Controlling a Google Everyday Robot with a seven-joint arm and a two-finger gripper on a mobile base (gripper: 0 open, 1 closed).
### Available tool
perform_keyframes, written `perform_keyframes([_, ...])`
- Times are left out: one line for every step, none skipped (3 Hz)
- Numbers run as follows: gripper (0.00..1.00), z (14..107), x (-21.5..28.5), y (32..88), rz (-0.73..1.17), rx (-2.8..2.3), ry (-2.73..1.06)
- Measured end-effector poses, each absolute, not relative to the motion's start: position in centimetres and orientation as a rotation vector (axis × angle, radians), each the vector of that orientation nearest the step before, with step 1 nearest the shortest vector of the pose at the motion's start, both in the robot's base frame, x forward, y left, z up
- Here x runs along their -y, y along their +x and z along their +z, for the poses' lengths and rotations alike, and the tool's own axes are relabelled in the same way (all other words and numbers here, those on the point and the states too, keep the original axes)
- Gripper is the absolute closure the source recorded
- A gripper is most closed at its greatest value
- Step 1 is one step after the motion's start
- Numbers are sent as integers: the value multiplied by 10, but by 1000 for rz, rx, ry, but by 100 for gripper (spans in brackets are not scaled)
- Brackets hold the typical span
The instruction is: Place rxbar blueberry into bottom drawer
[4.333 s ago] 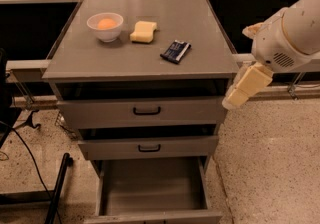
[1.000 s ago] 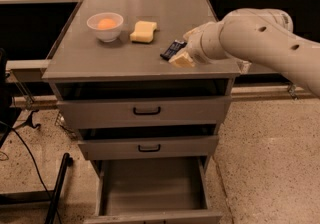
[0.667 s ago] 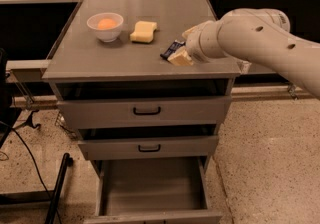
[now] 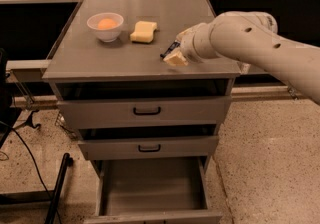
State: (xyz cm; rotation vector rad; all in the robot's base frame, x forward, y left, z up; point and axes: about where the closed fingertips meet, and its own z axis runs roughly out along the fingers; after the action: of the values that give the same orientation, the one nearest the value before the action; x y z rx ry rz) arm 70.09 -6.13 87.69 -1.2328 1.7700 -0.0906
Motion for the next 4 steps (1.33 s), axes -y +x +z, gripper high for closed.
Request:
perform_keyframes([46,869,55,703,-72,-1775,-1246])
perform_keyframes([50,858,47,704,-43,-1789,-1265])
perform_keyframes([53,858,47,704,-43,-1789,-1265])
perform_keyframes([65,857,47,704,-40,-1791,-1266])
